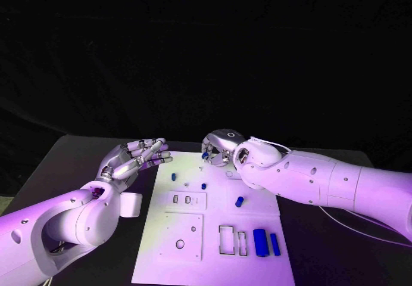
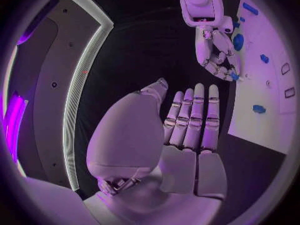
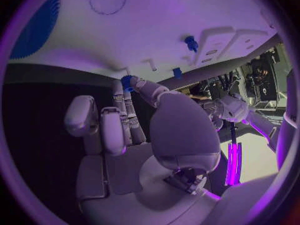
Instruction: Assemble the parts on the task board
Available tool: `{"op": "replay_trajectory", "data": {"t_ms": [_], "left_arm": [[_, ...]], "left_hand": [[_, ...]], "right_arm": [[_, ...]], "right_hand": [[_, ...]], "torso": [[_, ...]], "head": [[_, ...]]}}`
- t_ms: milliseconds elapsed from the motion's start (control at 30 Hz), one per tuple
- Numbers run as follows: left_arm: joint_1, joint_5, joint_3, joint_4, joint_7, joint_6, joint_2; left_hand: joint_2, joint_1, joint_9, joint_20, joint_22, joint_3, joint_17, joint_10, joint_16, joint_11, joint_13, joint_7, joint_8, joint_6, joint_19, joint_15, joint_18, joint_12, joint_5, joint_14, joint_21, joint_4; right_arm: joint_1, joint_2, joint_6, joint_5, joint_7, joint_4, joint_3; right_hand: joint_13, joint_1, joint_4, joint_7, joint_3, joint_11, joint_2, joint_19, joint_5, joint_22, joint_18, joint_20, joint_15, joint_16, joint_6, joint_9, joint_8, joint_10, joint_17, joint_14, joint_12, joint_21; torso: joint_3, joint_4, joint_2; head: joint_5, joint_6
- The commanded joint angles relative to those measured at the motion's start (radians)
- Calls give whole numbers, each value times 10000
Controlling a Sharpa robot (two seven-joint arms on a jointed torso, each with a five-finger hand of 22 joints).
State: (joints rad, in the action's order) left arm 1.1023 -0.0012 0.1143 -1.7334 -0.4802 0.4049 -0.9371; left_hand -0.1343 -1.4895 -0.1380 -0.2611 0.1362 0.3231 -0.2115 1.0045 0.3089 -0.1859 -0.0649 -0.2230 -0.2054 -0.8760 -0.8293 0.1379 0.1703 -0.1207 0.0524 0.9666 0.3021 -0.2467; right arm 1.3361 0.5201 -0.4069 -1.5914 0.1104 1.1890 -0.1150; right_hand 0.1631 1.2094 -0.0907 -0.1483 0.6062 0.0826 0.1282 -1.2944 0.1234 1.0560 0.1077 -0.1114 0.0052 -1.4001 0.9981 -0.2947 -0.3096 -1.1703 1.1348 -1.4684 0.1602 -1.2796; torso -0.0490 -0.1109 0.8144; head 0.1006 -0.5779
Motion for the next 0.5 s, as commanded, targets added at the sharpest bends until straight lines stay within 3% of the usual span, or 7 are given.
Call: {"op": "replay_trajectory", "data": {"t_ms": [33,500], "left_arm": [[12,-23,8,-11,-46,-195,16],[12,-23,8,3,-26,-220,5]], "left_hand": [[-9,43,16,-4,-15,47,-9,-21,-65,-29,4,-234,63,62,-96,41,132,35,4,53,32,20],[-9,43,16,-4,-15,47,-9,-21,-65,-29,4,-234,63,62,-96,41,132,35,4,53,32,20]], "right_arm": [[-48,8,85,-199,159,5,-31],[-66,85,8,-181,79,176,-30]], "right_hand": [[-15,-71,58,-9,7,8,18,44,-47,19,-70,24,-7,-51,21,-15,0,67,29,-255,-15,13],[-18,-90,73,-17,4,16,44,35,-62,50,-75,18,0,-66,3,-24,5,81,56,-258,-19,-3]], "torso": [[-5,3,5],[-14,-3,10]], "head": [[6,13],[12,-7]]}}
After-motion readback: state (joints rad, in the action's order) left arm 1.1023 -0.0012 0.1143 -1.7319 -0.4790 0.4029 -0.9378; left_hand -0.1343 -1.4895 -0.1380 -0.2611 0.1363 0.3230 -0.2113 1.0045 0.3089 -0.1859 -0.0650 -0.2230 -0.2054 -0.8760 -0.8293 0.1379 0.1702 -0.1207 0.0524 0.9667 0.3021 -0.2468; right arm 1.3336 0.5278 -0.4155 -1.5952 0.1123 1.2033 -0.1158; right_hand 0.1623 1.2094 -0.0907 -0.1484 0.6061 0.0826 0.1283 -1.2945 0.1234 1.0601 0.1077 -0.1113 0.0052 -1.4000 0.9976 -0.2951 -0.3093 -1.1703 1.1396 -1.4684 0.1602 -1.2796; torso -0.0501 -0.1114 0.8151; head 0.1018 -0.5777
